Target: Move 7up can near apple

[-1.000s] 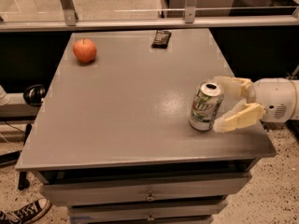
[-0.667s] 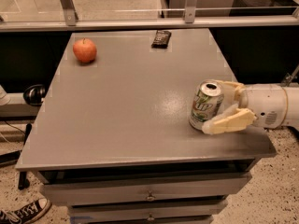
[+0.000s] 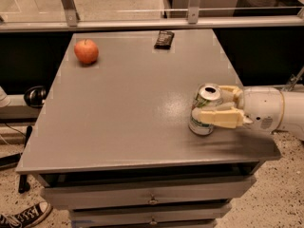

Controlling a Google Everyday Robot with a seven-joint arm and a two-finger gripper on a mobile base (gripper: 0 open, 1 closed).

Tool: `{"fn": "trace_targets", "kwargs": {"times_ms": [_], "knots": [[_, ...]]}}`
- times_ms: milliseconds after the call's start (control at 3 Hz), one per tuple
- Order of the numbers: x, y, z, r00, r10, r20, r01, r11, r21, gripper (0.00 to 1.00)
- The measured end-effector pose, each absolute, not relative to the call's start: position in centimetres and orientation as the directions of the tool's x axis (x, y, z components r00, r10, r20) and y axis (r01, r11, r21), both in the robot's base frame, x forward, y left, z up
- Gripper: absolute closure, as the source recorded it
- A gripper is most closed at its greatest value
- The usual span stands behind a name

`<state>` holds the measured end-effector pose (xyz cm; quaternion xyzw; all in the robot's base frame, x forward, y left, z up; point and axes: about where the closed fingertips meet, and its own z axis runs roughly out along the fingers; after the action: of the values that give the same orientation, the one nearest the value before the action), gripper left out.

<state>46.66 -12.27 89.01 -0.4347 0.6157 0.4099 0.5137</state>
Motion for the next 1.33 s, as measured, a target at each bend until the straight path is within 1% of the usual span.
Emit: {"fn": "trace_targets", "kwargs": {"times_ms": [333, 667, 1000, 1333], "knots": [[47.2, -11.9, 89.1, -0.087, -0.108, -0.990, -0.954, 0.294, 0.052, 0.82], [49.4, -11.2, 90.2, -0.049, -0.107, -0.993, -0.958, 0.288, 0.017, 1.00], [53.0, -9.7, 94.0, 0.049, -0.112, -0.993, -0.961, 0.266, -0.077, 1.00], [53.0, -9.7, 94.0, 0.048, -0.112, -0.993, -0.961, 0.265, -0.077, 1.00]]}}
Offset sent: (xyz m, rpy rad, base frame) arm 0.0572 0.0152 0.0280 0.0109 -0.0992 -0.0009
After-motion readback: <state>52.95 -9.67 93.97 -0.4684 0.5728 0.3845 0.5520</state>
